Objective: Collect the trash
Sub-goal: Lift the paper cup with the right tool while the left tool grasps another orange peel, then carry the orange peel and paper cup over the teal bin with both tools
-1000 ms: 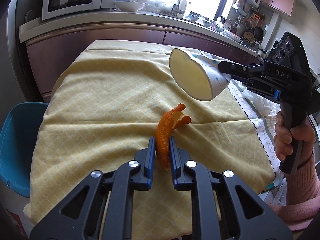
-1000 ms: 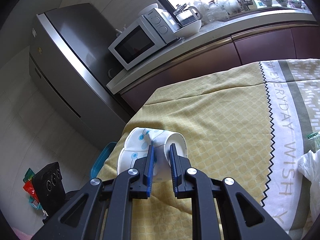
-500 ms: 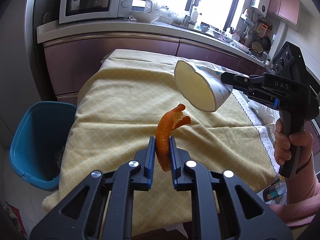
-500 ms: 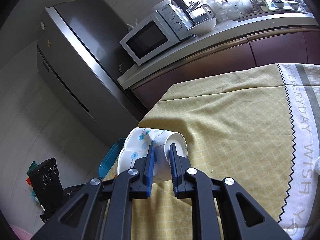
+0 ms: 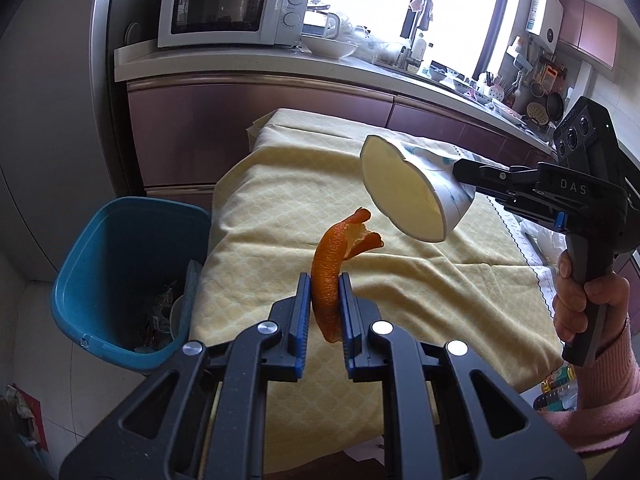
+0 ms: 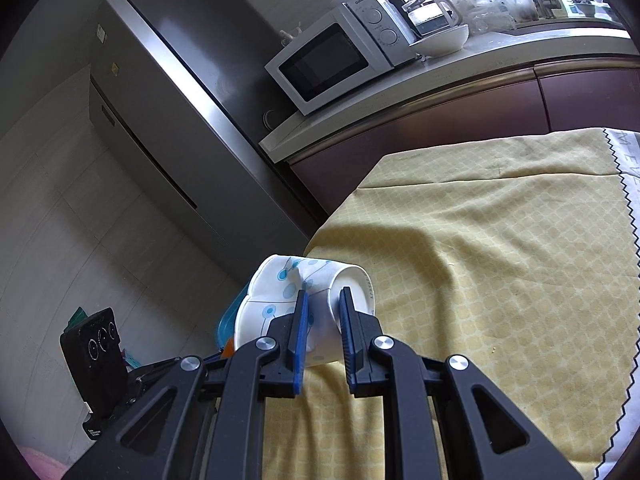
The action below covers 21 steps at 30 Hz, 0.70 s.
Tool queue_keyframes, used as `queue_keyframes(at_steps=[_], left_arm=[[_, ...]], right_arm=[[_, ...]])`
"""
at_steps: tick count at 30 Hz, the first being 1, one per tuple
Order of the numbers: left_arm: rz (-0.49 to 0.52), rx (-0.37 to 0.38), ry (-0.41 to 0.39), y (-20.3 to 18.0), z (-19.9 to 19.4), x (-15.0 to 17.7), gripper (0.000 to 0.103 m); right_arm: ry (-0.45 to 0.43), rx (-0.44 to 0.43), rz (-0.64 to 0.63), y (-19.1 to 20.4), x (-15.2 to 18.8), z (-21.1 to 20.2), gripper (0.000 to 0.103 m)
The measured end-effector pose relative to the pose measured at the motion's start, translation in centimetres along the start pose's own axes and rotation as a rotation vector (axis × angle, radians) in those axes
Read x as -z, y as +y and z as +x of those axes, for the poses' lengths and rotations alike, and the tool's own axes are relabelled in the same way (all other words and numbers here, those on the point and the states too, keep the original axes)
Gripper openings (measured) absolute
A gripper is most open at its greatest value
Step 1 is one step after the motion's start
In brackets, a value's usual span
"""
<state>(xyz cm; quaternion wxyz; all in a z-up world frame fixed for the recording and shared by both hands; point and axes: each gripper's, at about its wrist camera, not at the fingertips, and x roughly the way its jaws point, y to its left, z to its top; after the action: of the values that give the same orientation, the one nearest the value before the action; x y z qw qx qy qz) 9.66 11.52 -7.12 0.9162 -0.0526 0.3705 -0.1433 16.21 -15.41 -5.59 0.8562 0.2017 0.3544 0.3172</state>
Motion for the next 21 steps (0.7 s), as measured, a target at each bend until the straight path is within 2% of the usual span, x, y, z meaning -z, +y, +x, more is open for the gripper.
queue_keyframes(at_steps=[21], left_arm=[[-0.080, -0.099, -0.036, 5.1, -2.5, 0.1, 0.014]], right_arm=[[0.062, -0.073, -0.055, 3.7, -0.7, 4.6, 0.014]])
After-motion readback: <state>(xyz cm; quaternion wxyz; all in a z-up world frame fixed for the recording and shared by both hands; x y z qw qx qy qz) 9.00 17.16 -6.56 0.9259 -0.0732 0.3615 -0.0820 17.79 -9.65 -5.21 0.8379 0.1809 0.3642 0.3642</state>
